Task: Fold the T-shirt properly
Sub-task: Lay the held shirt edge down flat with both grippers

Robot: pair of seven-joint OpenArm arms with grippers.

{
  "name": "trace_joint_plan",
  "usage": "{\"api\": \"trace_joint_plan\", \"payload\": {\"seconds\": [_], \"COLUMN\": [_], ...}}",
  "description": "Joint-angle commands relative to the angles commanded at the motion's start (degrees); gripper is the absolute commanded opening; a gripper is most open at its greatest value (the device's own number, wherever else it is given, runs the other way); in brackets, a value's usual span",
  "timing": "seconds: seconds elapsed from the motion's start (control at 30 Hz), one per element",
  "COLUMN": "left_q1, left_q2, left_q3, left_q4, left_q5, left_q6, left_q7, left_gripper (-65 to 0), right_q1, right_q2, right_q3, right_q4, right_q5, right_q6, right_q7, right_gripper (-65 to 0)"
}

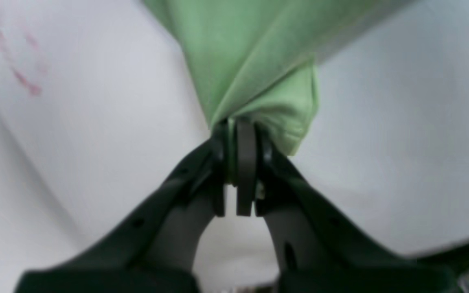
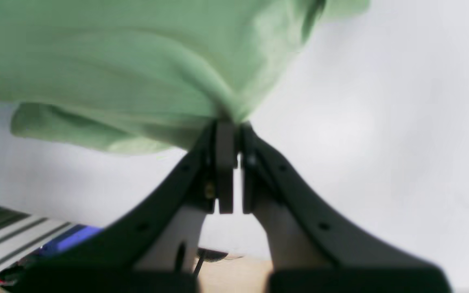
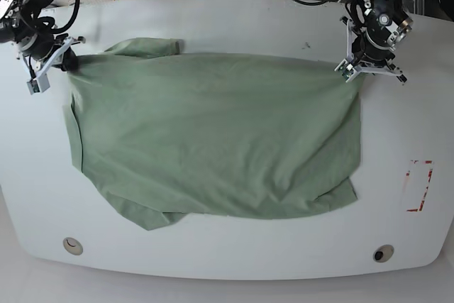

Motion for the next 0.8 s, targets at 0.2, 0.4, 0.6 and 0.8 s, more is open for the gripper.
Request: {"api": "trace_joint_plan", "payload": {"seconds": [0.2, 0.4, 0.6, 0.8], "left_q1": [5.5, 5.9, 2.1, -2.5], "left_q2": [3.2, 4.6, 4.5, 2.2], "left_q3": [-5.2, -7.4, -10.7, -11.0], "left_q4": [0.0, 0.0, -0.1, -0.1], "left_q5": [0.0, 0.0, -2.0, -5.1], "left_q6": [0.0, 0.0, 0.0, 0.0], "left_q7": [-3.5, -6.8, -6.9, -6.4], "left_gripper": [-65.0, -65.0, -65.0, -65.0], "right_q1": [-4.3, -4.7, -3.8, 0.8], "right_q2": [-0.8, -1.4, -1.4, -2.1], "right_q3": [0.0, -0.1, -0.1, -0.1], "right_q4": [0.0, 0.3, 0.4, -0.1], "right_q5": [0.7, 1.3, 1.3, 1.2], "right_q6": [0.0, 0.0, 0.0, 0.0], "right_q7": [0.3, 0.3, 0.3, 0.3], "right_gripper": [-65.0, -65.0, -65.0, -65.0]}}
